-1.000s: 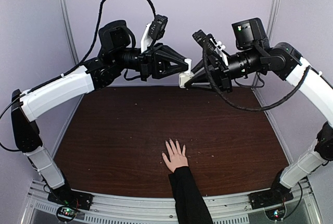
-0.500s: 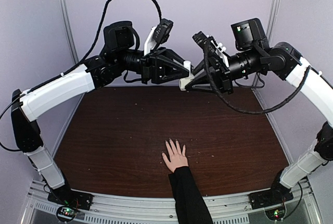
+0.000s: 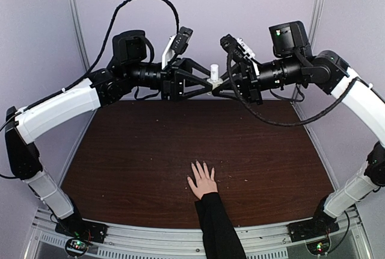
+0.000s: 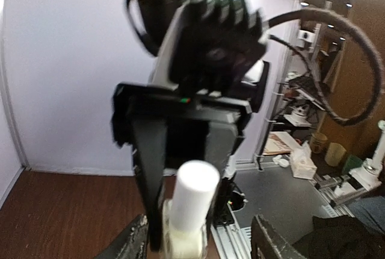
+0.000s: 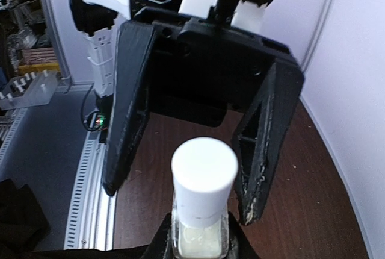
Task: Paint the nails
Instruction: Screw the nail polish bottle cap onto the nail polish bottle.
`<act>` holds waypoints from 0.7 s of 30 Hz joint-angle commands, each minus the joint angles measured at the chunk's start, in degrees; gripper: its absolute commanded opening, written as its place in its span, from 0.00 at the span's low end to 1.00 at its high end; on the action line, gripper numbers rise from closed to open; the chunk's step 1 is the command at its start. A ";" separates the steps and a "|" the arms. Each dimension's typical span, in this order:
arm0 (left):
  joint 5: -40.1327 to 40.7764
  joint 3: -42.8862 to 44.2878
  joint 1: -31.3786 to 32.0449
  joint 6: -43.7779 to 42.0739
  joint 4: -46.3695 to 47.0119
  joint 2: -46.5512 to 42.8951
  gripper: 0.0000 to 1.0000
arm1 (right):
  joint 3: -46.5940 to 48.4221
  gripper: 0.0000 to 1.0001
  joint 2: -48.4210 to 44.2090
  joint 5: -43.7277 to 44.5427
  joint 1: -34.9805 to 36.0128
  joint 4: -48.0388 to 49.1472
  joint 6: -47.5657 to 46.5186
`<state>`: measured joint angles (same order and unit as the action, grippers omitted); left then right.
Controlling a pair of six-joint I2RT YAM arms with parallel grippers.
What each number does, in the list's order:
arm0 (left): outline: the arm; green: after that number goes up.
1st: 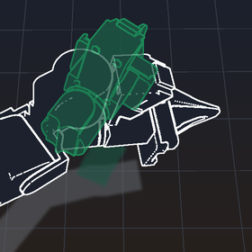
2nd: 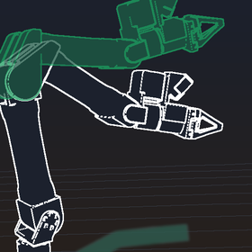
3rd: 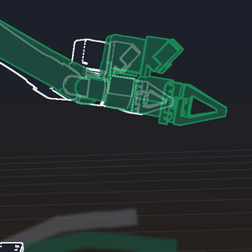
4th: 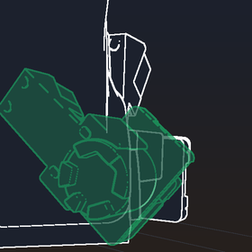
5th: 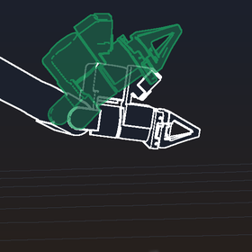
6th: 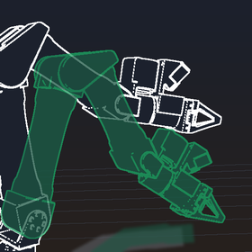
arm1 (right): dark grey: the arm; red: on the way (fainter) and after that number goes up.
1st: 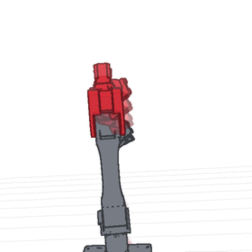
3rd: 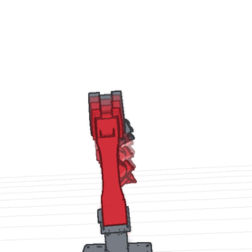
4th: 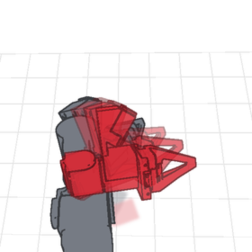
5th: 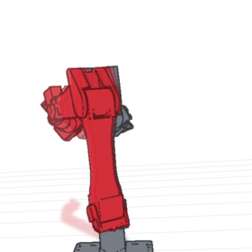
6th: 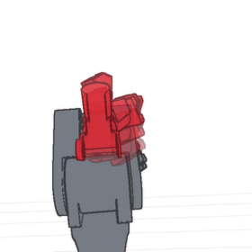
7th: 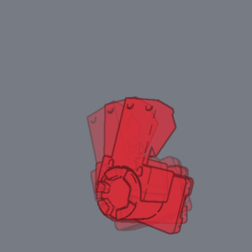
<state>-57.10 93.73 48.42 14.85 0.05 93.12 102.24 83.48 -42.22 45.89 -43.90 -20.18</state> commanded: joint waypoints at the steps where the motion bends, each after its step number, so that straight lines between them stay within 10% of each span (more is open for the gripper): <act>1: 18.65 -4.39 -0.83 -0.88 -2.93 -4.04 0.59 | -1.76 0.00 -3.05 15.53 0.34 8.28 2.79; 21: 38.89 -5.28 2.20 -0.11 4.41 -3.53 0.54 | -3.65 0.00 2.32 35.22 2.53 10.53 9.99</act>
<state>-21.96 86.46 49.50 14.24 0.21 87.88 98.67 84.36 -10.09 47.88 -35.16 -12.47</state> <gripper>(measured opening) 0.536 0.212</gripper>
